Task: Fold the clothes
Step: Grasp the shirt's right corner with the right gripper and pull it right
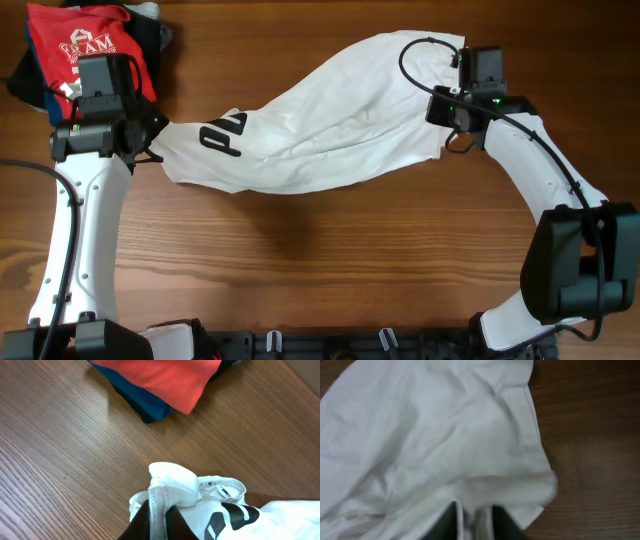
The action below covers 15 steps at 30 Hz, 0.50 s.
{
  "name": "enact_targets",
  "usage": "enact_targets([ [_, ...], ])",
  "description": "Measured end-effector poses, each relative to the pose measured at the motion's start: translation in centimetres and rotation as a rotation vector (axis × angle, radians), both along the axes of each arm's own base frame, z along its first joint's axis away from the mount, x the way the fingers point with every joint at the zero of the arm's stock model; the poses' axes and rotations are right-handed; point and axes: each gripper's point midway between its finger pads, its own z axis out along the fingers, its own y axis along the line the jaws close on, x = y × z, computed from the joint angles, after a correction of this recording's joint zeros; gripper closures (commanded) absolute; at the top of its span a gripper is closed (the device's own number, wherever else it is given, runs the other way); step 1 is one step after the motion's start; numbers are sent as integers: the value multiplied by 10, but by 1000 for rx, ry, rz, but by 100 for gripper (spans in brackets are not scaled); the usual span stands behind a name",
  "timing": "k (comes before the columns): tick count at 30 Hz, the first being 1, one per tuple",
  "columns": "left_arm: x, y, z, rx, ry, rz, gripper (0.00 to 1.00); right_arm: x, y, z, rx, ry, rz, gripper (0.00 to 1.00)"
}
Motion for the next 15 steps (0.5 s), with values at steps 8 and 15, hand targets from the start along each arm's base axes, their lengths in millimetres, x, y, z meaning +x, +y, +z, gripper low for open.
enact_targets([
  [8, -1, 0, -1, 0, 3, 0, 90, -54, -16, -25, -74, 243, -12, 20],
  [15, -1, 0, -1, -1, 5, 0, 90, -50, -30, -47, -74, 197, -191, 31],
])
